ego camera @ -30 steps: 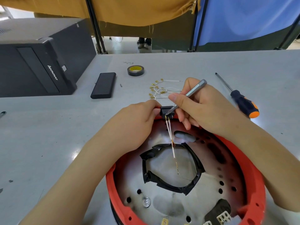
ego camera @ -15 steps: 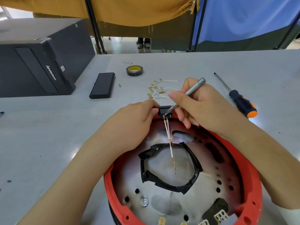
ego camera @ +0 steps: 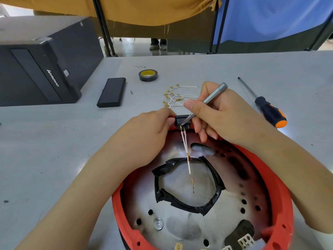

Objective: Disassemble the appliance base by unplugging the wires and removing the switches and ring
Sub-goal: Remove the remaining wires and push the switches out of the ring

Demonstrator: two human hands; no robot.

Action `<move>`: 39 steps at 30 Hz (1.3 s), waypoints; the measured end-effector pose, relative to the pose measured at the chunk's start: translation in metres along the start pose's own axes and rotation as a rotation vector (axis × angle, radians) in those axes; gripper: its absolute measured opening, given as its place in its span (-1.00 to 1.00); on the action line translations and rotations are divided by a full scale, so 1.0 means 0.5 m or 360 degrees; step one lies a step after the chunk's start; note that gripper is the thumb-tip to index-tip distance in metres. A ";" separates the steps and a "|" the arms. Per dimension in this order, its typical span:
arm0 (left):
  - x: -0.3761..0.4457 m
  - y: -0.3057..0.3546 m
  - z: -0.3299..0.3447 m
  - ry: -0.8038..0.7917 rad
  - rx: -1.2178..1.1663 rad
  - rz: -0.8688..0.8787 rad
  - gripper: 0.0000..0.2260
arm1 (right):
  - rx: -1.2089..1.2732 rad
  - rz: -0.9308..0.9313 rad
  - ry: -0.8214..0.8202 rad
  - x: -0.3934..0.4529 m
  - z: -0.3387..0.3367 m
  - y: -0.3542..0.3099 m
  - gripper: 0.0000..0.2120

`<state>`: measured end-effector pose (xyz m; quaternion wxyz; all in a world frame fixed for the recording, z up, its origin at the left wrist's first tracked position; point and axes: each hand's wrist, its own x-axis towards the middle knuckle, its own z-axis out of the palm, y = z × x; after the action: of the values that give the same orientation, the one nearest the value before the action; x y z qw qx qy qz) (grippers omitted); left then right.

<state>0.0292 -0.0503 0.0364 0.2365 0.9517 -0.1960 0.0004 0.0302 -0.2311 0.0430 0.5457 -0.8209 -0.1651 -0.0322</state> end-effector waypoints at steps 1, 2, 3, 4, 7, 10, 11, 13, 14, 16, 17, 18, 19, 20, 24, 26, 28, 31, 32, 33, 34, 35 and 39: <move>0.000 0.000 0.000 -0.0002 0.0004 -0.0002 -0.77 | -0.0017 -0.0001 -0.0002 -0.001 0.000 -0.001 -0.75; 0.000 0.001 0.000 -0.0001 0.0011 -0.0004 -0.77 | -0.0033 -0.0004 -0.0007 -0.001 0.000 -0.002 -0.75; 0.001 0.001 0.000 0.0002 0.0018 -0.0006 -0.77 | -0.0051 -0.0008 -0.0013 -0.001 -0.001 -0.003 -0.75; 0.001 0.001 0.000 0.0002 0.0026 -0.0006 -0.77 | -0.0070 -0.0011 -0.0019 -0.001 -0.001 -0.004 -0.75; 0.001 0.003 -0.001 -0.0005 0.0047 0.0000 -0.77 | -0.0112 -0.0007 -0.0035 -0.001 -0.001 -0.006 -0.76; 0.002 0.004 0.000 -0.0006 0.0053 -0.0001 -0.77 | -0.0106 0.0003 -0.0027 0.000 -0.001 -0.004 -0.76; 0.002 0.004 0.000 -0.0002 0.0054 -0.0002 -0.77 | -0.0112 0.0004 -0.0027 0.000 -0.001 -0.003 -0.75; 0.002 0.003 0.001 -0.0002 0.0068 -0.0007 -0.80 | -0.0206 0.0005 -0.0063 -0.001 0.003 -0.002 -0.76; 0.002 0.003 0.001 -0.0002 0.0074 -0.0005 -0.82 | -0.0292 0.0003 -0.0102 -0.002 0.007 -0.001 -0.77; 0.001 0.003 0.000 -0.0002 0.0069 -0.0003 -0.87 | -0.0385 -0.0009 -0.0143 -0.004 0.011 -0.001 -0.77; 0.001 0.003 0.001 -0.0001 0.0062 -0.0003 -0.86 | -0.0359 -0.0018 -0.0126 -0.004 0.010 0.000 -0.77; 0.002 0.003 0.001 0.0002 0.0057 -0.0004 -0.83 | -0.0288 -0.0024 -0.0090 -0.003 0.007 0.001 -0.76; 0.002 0.003 0.000 0.0006 0.0053 -0.0008 -0.80 | -0.0192 -0.0023 -0.0047 -0.003 0.003 0.002 -0.75; 0.001 0.003 0.000 0.0009 0.0047 -0.0011 -0.78 | -0.0100 -0.0019 -0.0010 -0.002 0.000 0.004 -0.75; 0.001 0.000 0.001 0.0016 0.0039 0.0001 -0.77 | -0.0018 -0.0031 0.0013 -0.001 0.000 0.007 -0.74; 0.002 0.000 0.001 0.0023 0.0039 0.0003 -0.77 | -0.0028 -0.0033 0.0009 0.000 0.000 0.007 -0.73; 0.002 -0.001 0.001 0.0029 0.0046 0.0006 -0.77 | -0.0047 -0.0035 0.0001 0.000 0.000 0.006 -0.73; 0.002 -0.001 0.002 0.0028 0.0056 0.0009 -0.77 | -0.0054 -0.0028 -0.0017 0.002 -0.001 0.005 -0.74; 0.002 -0.001 0.003 0.0027 0.0059 0.0012 -0.77 | -0.0042 -0.0019 -0.0024 0.004 -0.001 0.005 -0.74; 0.003 -0.001 0.003 0.0028 0.0062 0.0014 -0.77 | -0.0026 -0.0008 -0.0033 0.005 -0.001 0.005 -0.74; 0.003 -0.001 0.003 0.0031 0.0064 0.0015 -0.78 | -0.0005 0.0004 -0.0043 0.007 -0.002 0.005 -0.74; 0.003 -0.001 0.003 0.0033 0.0065 0.0015 -0.78 | 0.0020 0.0016 -0.0054 0.008 -0.003 0.005 -0.75; 0.003 -0.003 0.002 0.0039 0.0069 0.0014 -0.78 | 0.0056 0.0024 -0.0081 0.006 -0.002 0.010 -0.74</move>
<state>0.0309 -0.0503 0.0349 0.2181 0.9556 -0.1973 0.0174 0.0348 -0.2331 0.0396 0.5560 -0.8129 -0.1733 -0.0041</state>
